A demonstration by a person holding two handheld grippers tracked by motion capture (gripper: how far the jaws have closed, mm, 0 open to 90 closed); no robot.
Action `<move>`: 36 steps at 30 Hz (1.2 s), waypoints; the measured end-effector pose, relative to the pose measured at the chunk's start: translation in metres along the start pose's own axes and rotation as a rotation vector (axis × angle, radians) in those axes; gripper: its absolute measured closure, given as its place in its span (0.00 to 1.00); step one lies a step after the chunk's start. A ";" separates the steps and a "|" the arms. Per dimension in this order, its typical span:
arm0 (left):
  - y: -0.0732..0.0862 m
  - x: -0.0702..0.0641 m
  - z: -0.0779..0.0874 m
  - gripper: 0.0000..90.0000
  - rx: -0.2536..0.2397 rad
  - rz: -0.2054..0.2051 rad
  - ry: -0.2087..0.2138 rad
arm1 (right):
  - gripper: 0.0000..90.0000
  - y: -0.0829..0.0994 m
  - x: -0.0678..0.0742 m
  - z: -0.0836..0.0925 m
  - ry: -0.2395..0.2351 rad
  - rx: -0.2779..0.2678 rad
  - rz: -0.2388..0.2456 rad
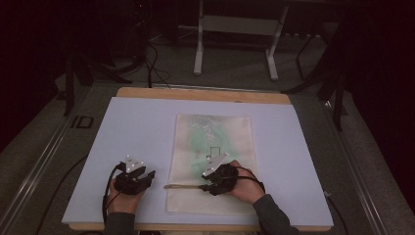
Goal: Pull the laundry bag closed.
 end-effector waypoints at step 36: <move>0.000 -0.001 -0.001 0.64 0.005 -0.002 0.005 | 0.79 -0.029 0.020 -0.036 -0.066 0.008 0.059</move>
Point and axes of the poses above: each handheld gripper's, and its own axes: z roughly backward along the jaws, y roughly out of its underside, x roughly to its left, the point moved 10 cm from there along -z, roughly forward along the jaws, and after that the axes turned 9 degrees about -x, right-handed, at the moved point
